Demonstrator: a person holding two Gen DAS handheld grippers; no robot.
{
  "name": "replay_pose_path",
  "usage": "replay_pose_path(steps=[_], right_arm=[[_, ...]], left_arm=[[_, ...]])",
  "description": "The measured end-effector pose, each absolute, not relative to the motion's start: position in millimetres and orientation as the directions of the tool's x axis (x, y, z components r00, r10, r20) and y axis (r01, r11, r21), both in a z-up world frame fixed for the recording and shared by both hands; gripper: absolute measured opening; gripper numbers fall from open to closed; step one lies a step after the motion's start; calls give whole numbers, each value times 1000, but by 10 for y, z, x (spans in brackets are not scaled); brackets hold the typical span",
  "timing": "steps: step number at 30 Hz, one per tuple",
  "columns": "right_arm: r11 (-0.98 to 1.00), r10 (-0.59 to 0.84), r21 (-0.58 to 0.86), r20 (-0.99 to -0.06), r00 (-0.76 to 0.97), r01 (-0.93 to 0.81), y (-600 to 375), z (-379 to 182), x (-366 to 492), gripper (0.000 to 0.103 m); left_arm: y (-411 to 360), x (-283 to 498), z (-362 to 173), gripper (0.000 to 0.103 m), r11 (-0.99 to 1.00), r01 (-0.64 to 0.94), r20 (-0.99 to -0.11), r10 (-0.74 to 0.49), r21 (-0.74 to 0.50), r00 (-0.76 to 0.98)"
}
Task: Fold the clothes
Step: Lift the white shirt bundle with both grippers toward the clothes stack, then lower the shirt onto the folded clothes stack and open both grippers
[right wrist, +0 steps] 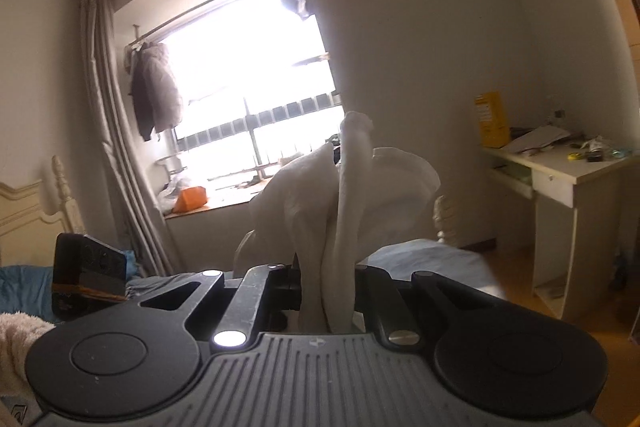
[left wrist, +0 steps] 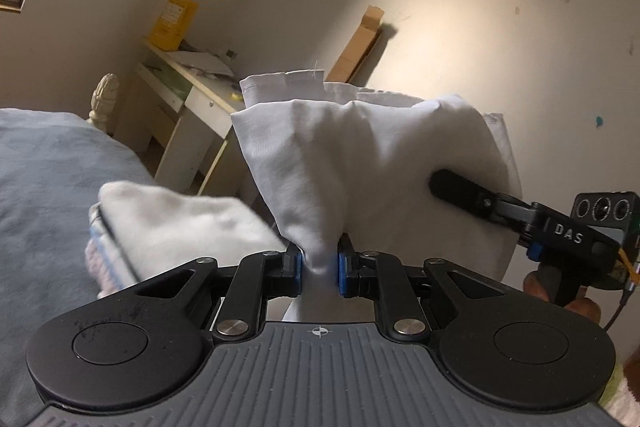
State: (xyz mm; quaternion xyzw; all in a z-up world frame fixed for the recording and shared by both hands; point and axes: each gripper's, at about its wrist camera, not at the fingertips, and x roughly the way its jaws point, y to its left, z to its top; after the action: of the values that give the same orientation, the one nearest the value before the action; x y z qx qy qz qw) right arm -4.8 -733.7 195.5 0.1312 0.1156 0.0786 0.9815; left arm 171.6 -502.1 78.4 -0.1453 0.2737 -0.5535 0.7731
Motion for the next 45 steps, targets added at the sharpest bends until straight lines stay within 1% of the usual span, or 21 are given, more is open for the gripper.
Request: replay_pose_path(steps=[3,9,15,18,19,20,21,22,23,24,25,27,28,30,31,34,37,38,41,43,45], right_arm=[[944,194,305,-203,960,-126,-7626,1894,185,9],[915,239,377,-223,945,-143,-8015,1497,785,9],[898,272,421,-297,916,-130,-8174,1020,1414,9],[883,292,455,-352,889,-110,-8229,778,1681,9],[887,284,452,-383,879,-89,-8242,694,1775,10],[890,274,451,-415,868,-65,-8258,609,1868,12],[886,258,462,-450,855,-25,-8293,525,1949,19],[882,244,471,-482,842,14,-8326,448,2023,25],[883,229,469,-495,838,36,-8346,432,2041,37],[883,214,466,-509,834,58,-8366,416,2060,41],[883,199,463,-522,830,80,-8386,399,2078,42],[881,168,457,-545,822,123,-8425,375,2106,49],[879,150,458,-529,835,132,-8441,426,2050,51],[872,100,464,-486,868,159,-8489,532,1910,59],[865,69,469,-460,885,176,-8518,586,1830,60],[843,14,503,-377,926,192,-8561,700,1520,60],[855,32,498,-334,942,147,-8448,745,1219,54],[856,39,498,-331,943,139,-8399,735,1145,47],[843,105,531,-325,940,90,-8248,673,1006,43],[829,121,548,-369,922,110,-8191,615,1127,43],[815,115,556,-426,897,160,-8163,522,1285,43]], left_arm=[[-5164,1838,760,14,373,770,-276,-925,-517,262],[-5309,2127,643,14,457,738,-324,-886,-497,330],[-5460,2500,410,14,544,672,-413,-834,-502,366],[-5476,2665,251,14,561,643,-449,-821,-522,352],[-5478,2718,196,16,564,634,-459,-818,-529,345],[-5479,2772,141,17,568,624,-470,-815,-536,338],[-5478,2828,85,19,569,613,-479,-814,-548,328],[-5474,2887,34,25,566,600,-486,-816,-565,312],[-5463,2945,-7,31,566,582,-493,-817,-584,300],[-5432,3000,-42,33,565,555,-495,-819,-610,290],[-5390,3050,-64,34,557,527,-487,-827,-641,282],[-5309,3136,-73,38,540,477,-463,-841,-693,280],[-5269,3179,-75,39,532,451,-451,-847,-717,282],[-5185,3248,-69,41,525,413,-425,-849,-744,313],[-5173,3264,-44,42,532,405,-419,-843,-743,337],[-5080,3310,19,42,570,391,-405,-808,-723,428],[-5059,3246,140,42,595,467,-375,-791,-653,483],[-5100,3210,177,42,599,506,-375,-793,-621,480],[-5307,3117,225,42,616,595,-404,-788,-516,465],[-5472,3074,230,43,628,641,-440,-774,-440,456],[-5585,3087,193,43,670,633,-485,-733,-389,477]])
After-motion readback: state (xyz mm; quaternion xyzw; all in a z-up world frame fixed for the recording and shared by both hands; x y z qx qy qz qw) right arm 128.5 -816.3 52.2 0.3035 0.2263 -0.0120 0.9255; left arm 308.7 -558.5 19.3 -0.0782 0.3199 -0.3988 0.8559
